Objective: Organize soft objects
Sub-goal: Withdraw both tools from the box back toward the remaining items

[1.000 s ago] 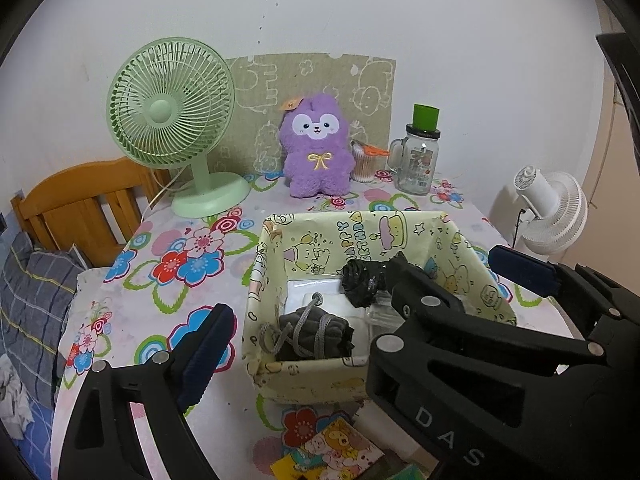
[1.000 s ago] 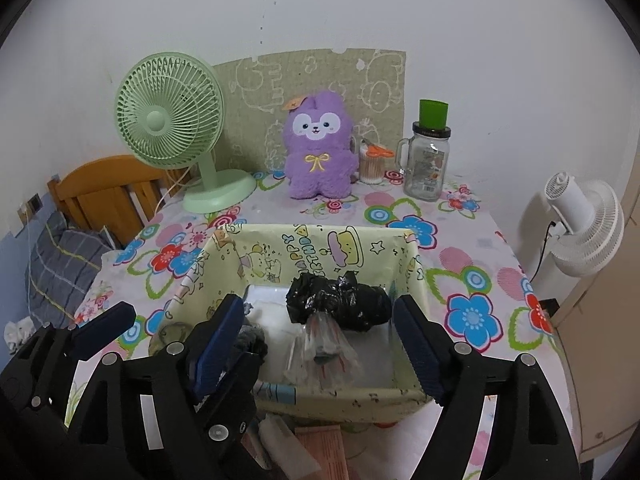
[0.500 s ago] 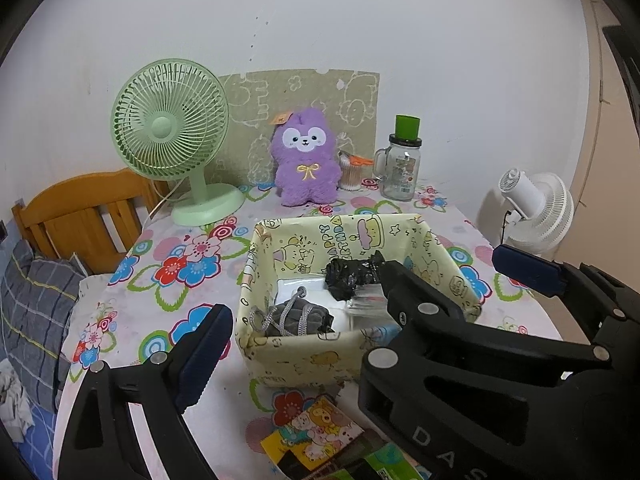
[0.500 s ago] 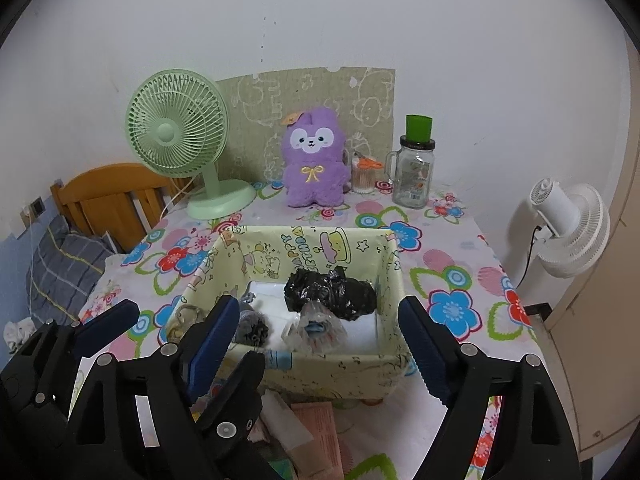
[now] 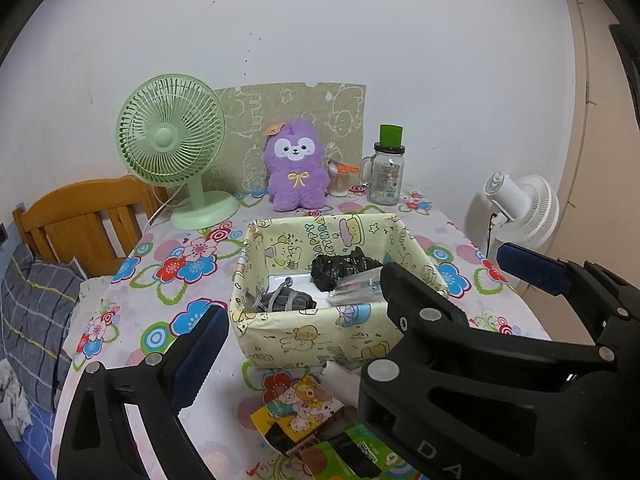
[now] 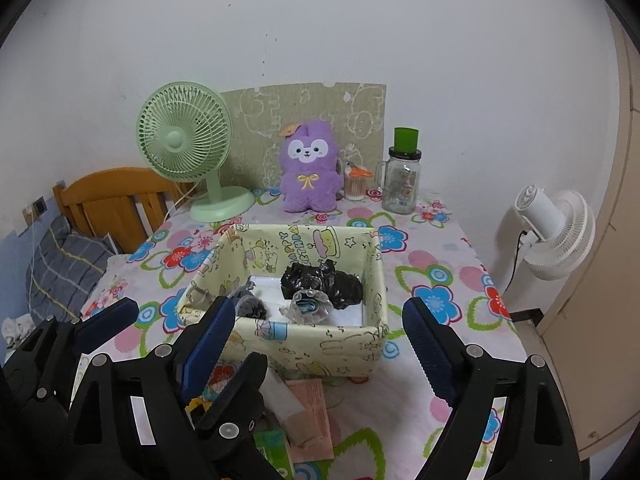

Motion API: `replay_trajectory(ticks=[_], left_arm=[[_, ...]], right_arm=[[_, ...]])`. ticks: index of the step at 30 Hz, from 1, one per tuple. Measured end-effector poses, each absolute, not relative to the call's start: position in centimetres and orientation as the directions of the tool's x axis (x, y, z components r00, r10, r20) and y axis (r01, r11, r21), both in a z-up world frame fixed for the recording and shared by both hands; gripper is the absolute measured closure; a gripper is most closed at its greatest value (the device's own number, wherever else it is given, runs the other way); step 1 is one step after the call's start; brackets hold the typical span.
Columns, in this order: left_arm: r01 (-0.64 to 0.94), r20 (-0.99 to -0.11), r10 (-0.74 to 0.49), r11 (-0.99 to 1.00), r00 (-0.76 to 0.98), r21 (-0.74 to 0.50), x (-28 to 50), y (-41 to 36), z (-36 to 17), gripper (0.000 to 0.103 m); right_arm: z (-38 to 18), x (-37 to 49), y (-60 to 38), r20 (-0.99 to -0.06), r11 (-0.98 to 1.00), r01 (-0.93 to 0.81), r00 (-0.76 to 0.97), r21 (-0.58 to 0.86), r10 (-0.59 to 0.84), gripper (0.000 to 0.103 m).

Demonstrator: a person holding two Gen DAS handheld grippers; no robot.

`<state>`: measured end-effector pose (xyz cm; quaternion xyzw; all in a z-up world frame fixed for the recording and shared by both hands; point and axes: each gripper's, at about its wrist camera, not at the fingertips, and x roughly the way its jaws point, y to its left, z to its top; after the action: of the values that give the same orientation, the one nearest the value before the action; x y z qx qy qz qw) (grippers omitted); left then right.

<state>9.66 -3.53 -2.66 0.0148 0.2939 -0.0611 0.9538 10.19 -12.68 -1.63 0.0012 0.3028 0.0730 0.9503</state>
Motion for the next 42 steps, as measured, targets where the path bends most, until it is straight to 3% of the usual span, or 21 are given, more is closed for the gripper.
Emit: replay_trajectory(ticks=[14, 42], left_arm=[[0.134, -0.529, -0.111, 0.991, 0.841, 0.005, 7.1, -4.1, -2.1, 0.002], [0.137, -0.564, -0.126, 0.990, 0.816, -0.024, 4.5, -3.0, -6.2, 0.002]], right_arm=[[-1.0, 7.0, -13.5, -0.539, 0.992, -0.121, 0.833, 0.041, 0.124, 0.013], [-4.9, 4.1, -12.6, -0.568, 0.986, -0.160, 0.808, 0.042, 0.156, 0.007]])
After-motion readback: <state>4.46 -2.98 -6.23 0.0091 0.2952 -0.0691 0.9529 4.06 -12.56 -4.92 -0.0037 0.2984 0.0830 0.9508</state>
